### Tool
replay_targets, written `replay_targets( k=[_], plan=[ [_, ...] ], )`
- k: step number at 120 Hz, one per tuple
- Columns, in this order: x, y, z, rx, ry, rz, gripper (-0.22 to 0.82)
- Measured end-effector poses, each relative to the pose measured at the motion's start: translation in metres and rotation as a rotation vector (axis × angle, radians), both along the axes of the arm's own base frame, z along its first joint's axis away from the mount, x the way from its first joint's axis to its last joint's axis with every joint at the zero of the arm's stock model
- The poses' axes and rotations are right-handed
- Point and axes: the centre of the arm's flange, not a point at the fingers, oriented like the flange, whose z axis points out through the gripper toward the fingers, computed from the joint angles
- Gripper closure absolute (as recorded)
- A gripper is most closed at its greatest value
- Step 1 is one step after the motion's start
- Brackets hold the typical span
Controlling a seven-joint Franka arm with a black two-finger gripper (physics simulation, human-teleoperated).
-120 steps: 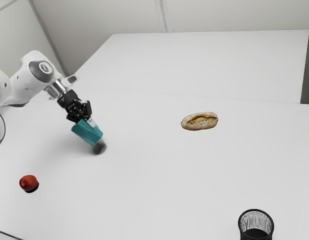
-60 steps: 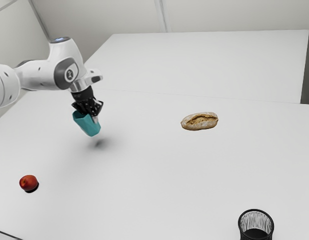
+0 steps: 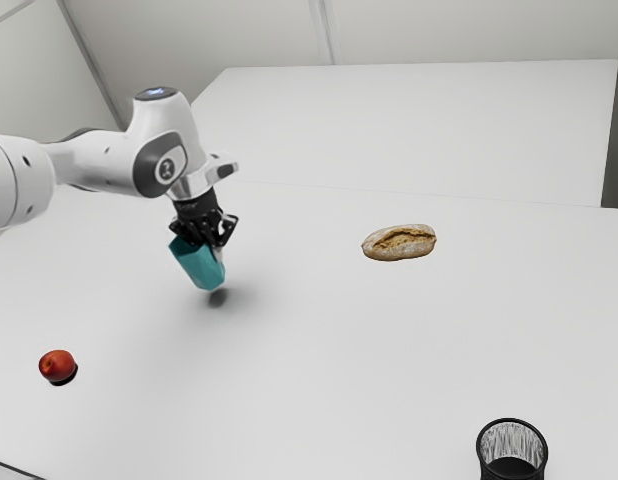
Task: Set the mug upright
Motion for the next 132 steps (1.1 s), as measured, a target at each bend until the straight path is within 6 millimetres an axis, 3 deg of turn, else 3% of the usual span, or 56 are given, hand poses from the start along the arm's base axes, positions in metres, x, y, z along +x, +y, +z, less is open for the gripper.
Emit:
replay_targets(
  k=[60,75,103,132],
  plan=[
    [0.009,-0.01,-0.053,-0.019,0.037,0.146,0.77],
    [0.011,-0.01,-0.056,-0.019,0.029,0.169,0.77],
    [0.011,-0.011,-0.041,-0.022,0.002,0.194,0.3],
    [0.009,-0.014,-0.011,-0.006,-0.034,0.199,0.1]
  ],
)
